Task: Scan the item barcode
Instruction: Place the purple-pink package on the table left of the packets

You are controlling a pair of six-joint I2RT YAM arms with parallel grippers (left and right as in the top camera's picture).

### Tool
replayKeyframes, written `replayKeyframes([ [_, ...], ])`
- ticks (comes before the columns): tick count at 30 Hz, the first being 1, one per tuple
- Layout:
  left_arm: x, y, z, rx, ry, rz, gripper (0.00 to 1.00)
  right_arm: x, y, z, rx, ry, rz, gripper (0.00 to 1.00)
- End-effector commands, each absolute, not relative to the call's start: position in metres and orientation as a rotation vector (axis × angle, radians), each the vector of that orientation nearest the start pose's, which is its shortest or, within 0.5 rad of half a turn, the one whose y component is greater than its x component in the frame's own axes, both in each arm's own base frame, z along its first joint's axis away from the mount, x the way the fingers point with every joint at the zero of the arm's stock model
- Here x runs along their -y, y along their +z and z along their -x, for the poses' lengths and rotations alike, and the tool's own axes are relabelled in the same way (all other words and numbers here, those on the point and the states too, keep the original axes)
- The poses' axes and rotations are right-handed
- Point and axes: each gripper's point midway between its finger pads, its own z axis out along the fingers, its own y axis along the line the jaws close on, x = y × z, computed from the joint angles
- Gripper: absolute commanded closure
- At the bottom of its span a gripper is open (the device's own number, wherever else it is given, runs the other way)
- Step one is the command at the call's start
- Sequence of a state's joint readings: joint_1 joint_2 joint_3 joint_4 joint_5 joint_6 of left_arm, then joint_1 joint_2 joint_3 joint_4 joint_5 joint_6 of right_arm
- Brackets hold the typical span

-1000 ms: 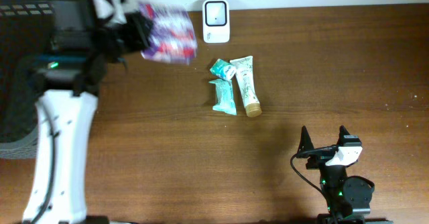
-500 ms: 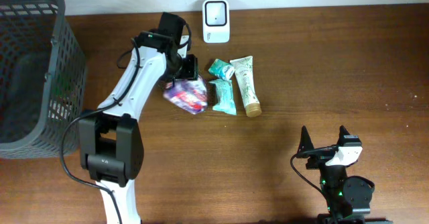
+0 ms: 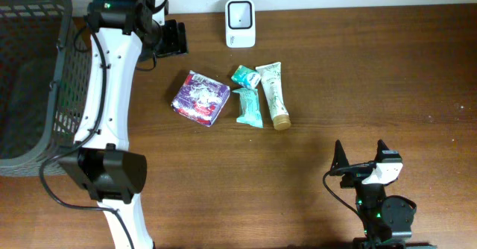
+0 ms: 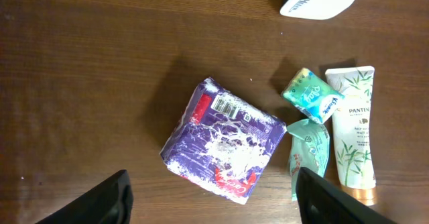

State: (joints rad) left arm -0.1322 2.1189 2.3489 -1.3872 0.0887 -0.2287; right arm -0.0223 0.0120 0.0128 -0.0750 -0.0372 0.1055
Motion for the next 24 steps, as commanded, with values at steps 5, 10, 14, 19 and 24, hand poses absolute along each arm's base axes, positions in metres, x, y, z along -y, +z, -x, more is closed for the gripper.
replayKeyframes([
  [5, 0.013, 0.346, -0.478, -2.405, -0.202, 0.241, 0.12, -0.002, 0.156, -0.246, -1.649, 0.097, -0.079, 0.01],
  [10, -0.117, 0.383, -0.434, -2.236, -0.137, 0.738, 0.04, -0.002, 0.156, -0.246, -1.648, 0.096, -0.080, 0.01],
  [14, -0.205, 0.345, -0.381, -2.178, -0.114, 1.270, 0.00, -0.002, 0.156, -0.246, -1.648, 0.096, -0.080, 0.01],
  [19, -0.254, 0.269, -0.351, -2.185, -0.104, 1.627, 0.16, -0.002, 0.156, -0.246, -1.648, 0.096, -0.080, 0.01],
  [24, -0.259, 0.210, -0.381, -2.270, -0.093, 1.509, 0.05, -0.002, 0.156, -0.246, -1.648, 0.096, -0.080, 0.01],
])
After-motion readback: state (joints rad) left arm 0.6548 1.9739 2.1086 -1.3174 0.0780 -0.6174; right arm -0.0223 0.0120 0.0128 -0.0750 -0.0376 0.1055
